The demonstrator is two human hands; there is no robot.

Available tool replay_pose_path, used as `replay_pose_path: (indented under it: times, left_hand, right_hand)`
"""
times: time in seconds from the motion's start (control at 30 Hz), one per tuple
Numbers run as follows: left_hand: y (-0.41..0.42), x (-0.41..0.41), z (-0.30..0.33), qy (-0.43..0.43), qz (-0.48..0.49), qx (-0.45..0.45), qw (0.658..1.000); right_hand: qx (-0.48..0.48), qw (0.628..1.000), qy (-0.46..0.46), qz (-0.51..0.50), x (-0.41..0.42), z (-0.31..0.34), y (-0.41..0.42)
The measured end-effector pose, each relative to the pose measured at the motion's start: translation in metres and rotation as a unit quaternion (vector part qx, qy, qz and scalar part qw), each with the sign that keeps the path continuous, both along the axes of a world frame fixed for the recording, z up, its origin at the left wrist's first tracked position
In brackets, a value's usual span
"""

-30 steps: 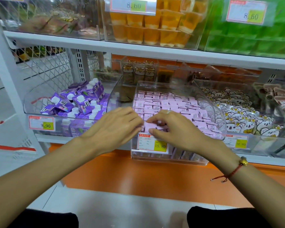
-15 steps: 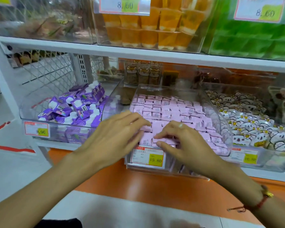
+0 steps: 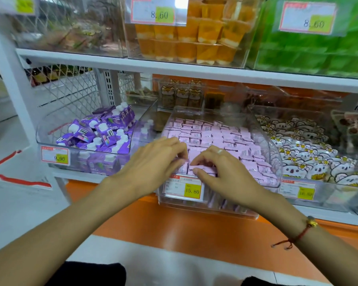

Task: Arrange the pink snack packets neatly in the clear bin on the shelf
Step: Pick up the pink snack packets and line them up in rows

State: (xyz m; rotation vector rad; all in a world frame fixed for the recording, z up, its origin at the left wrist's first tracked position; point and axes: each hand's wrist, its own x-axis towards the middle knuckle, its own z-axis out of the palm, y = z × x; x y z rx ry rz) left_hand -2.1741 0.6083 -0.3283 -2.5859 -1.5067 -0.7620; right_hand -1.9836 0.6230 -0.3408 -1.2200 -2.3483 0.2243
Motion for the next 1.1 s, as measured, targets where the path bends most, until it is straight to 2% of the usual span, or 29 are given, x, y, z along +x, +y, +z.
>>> replay_pose_path:
  times: [0.13, 0.27, 0.4, 0.47, 0.57, 0.63, 0.73, 0.83, 0.93, 1.03, 1.1]
  left_hand:
    - [-0.004, 0.0, -0.012, -0.122, -0.014, 0.012, 0.992]
    - [-0.005, 0.004, -0.006, -0.292, -0.013, 0.039, 0.956]
    - [-0.007, -0.002, 0.008, -0.342, -0.015, 0.081, 0.936]
    - [-0.01, -0.004, 0.015, -0.379, -0.014, 0.102, 0.92]
    - [-0.016, -0.004, 0.025, -0.449, -0.013, 0.13, 0.884]
    - [-0.019, -0.003, 0.027, -0.481, -0.009, 0.131, 0.867]
    - [-0.019, -0.001, 0.028, -0.534, 0.006, 0.085, 0.841]
    - [-0.017, 0.001, 0.026, -0.621, 0.004, -0.003, 0.784]
    - [-0.014, 0.001, 0.019, -0.65, 0.015, -0.089, 0.755]
    - [-0.012, -0.003, 0.015, -0.67, 0.019, -0.175, 0.721]
    - [-0.01, -0.007, 0.015, -0.673, 0.013, -0.212, 0.709]
  right_hand:
    - [-0.005, 1.0, -0.024, -0.015, -0.006, 0.003, 0.0]
    - [-0.034, 0.999, -0.034, -0.018, -0.01, 0.008, 0.003]
    - [-0.067, 0.997, -0.021, -0.012, -0.008, 0.011, 0.005]
    - [-0.078, 0.997, 0.019, -0.011, -0.006, 0.011, 0.003]
    - [-0.097, 0.986, 0.135, -0.028, -0.011, 0.014, -0.008]
    - [-0.075, 0.974, 0.212, -0.034, -0.017, 0.018, -0.016]
    - [-0.008, 0.963, 0.267, -0.033, -0.022, 0.018, -0.019]
    - [0.05, 0.966, 0.25, -0.035, -0.019, 0.017, -0.016]
    - [0.091, 0.966, 0.24, -0.034, -0.013, 0.019, -0.013]
    - [0.059, 0.968, 0.245, -0.014, -0.011, 0.017, -0.013]
    - [-0.026, 0.949, 0.313, 0.0, -0.01, 0.018, -0.014]
